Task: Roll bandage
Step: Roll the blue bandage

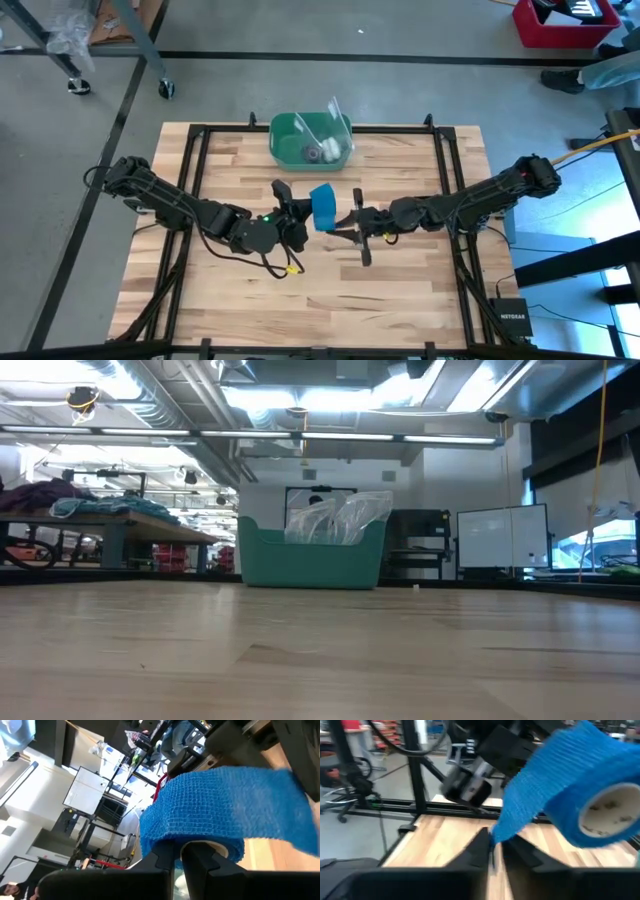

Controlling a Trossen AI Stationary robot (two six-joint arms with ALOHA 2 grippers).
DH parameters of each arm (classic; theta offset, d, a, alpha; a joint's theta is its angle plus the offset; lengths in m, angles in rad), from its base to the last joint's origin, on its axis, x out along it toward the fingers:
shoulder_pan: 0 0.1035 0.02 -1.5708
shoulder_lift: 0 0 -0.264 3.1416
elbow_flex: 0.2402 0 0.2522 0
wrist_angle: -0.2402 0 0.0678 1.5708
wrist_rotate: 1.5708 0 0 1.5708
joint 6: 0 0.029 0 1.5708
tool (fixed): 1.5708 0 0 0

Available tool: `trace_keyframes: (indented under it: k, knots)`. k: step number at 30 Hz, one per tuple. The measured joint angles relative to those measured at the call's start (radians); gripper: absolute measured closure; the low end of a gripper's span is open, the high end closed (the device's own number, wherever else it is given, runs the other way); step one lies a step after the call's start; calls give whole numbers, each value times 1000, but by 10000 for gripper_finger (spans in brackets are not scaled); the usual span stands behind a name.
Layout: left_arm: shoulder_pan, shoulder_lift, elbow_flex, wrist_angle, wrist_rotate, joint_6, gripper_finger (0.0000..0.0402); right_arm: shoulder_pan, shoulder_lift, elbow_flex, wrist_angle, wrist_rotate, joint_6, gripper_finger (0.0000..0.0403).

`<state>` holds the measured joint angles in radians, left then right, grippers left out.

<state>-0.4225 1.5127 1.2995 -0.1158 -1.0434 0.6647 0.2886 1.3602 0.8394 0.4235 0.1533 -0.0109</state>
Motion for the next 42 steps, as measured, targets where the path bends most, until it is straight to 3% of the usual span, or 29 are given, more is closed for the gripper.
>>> trace_keyframes:
  k: [2, 8, 14, 19, 25, 32, 42]
  knots:
    - [0, 0, 0, 0, 0, 0, 386, 0, -6, 0, 25, -42, -19, 392]
    - [0, 0, 0, -3, 1, 1, 386, 0, -54, 103, -8, -59, -49, 379]
    - [0, 0, 0, -8, 38, 1, 386, -11, -69, 322, -241, 13, -174, 395]
    - [-8, 0, 0, -11, 123, 13, 386, -105, -67, 456, -444, 38, -161, 387]
    - [-49, 0, 0, -10, 124, 57, 386, -248, -74, 463, -545, 29, -107, 398]
    - [-88, 0, 0, 12, 142, 92, 386, -353, -67, 424, -548, -54, -69, 387]
    - [-72, -1, -1, 73, 403, 68, 386, -362, -64, 424, -529, -86, -65, 385]
